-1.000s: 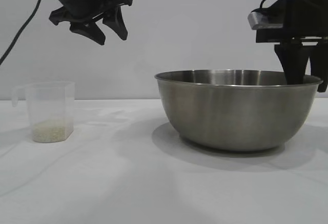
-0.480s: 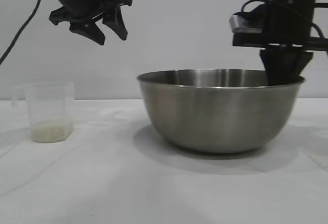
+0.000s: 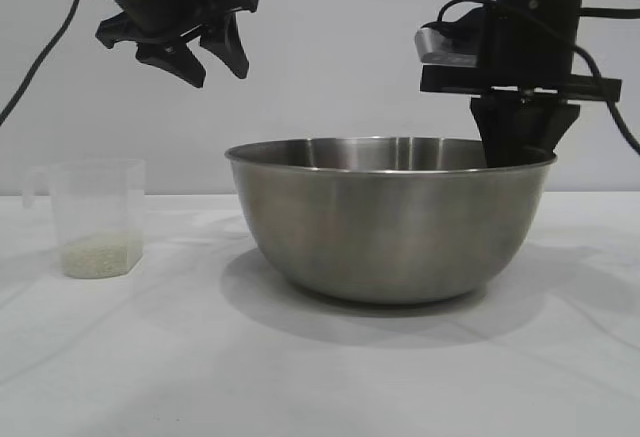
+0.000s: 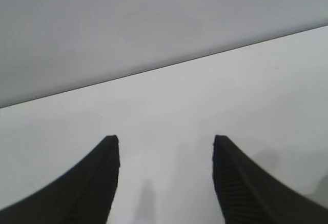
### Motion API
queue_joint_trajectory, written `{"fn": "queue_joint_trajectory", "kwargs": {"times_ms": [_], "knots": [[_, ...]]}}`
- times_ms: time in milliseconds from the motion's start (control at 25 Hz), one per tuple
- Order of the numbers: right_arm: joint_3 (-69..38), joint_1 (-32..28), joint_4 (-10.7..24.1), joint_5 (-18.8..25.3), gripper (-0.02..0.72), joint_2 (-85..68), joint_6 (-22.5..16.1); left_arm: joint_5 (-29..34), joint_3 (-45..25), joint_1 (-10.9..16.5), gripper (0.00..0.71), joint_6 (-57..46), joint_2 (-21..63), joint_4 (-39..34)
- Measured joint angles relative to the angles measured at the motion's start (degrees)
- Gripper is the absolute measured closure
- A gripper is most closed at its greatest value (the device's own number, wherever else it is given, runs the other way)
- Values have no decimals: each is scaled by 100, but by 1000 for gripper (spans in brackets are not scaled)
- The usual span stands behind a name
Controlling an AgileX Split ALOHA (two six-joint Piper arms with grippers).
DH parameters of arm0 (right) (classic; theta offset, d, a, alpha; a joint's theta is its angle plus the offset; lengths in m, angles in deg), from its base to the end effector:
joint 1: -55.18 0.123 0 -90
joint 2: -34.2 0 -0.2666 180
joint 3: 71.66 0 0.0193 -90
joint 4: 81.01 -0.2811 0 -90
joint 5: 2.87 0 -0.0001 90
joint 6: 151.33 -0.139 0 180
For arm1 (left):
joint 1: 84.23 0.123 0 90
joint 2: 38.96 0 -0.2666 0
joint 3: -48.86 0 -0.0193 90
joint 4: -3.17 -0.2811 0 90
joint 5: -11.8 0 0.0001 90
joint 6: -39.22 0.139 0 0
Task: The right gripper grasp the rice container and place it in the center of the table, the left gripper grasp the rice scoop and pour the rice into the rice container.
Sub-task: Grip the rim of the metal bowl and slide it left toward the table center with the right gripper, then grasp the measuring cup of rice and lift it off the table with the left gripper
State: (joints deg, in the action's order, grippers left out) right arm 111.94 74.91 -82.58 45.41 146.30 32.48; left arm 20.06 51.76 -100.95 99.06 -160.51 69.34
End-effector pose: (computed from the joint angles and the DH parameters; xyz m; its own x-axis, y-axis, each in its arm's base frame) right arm 0.4017 0.1471 0.1714 -0.8473 -0.3551 -0.3949 -0.3864 0.9223 -0.0003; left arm 0.4853 -0.1650 0.1593 -0.5464 0.0540 -0.8358 0.3357 0.9284 -0.1595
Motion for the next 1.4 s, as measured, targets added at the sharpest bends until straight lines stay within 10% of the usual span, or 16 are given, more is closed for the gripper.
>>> {"fn": "queue_joint_trajectory", "kwargs": {"times_ms": [240, 360, 880, 1400], "knots": [[-2746, 152, 634, -2381, 305, -2230, 0, 0, 0, 0, 368, 0, 0, 0], [-3827, 187, 765, -2715, 305, -3370, 0, -4, 0, 0, 368, 57, 0, 0], [-4786, 187, -144, -155, 305, -6587, -100, -13, 0, 0, 368, 195, 0, 0], [-5175, 187, -438, 968, 305, -8079, -292, -13, 0, 0, 368, 353, 0, 0]]}}
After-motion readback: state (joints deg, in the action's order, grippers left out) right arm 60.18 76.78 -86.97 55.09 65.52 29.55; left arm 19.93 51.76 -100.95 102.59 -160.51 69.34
